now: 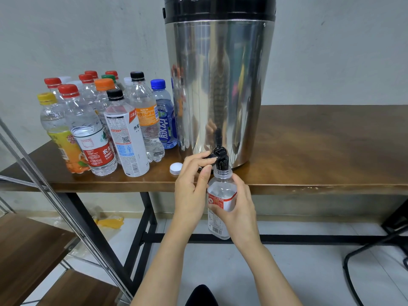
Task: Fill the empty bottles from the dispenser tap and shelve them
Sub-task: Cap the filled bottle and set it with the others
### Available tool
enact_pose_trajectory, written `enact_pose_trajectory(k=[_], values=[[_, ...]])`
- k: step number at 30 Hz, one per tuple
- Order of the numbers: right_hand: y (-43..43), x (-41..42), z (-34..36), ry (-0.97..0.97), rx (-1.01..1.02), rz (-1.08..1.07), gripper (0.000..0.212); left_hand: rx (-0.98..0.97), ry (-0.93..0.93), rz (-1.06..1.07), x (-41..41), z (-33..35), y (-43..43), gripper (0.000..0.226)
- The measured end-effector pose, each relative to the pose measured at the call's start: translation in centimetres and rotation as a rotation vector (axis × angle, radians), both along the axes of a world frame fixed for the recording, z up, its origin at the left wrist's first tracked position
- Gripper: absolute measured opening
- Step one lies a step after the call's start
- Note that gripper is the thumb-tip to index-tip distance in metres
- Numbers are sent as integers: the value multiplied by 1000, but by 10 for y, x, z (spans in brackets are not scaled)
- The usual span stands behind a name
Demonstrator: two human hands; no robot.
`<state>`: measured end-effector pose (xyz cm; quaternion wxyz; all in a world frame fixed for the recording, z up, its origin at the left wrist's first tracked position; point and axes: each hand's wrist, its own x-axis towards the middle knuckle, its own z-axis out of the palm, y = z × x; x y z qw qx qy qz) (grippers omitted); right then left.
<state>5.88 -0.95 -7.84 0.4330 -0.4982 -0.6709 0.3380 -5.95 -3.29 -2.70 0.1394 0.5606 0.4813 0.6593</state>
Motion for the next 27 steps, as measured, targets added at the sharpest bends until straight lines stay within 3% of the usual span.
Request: enact_pose_trajectory(k=[27], values=[[-2, 1, 2, 7, -2, 16, 90, -14, 3, -1, 0, 1, -1, 30]])
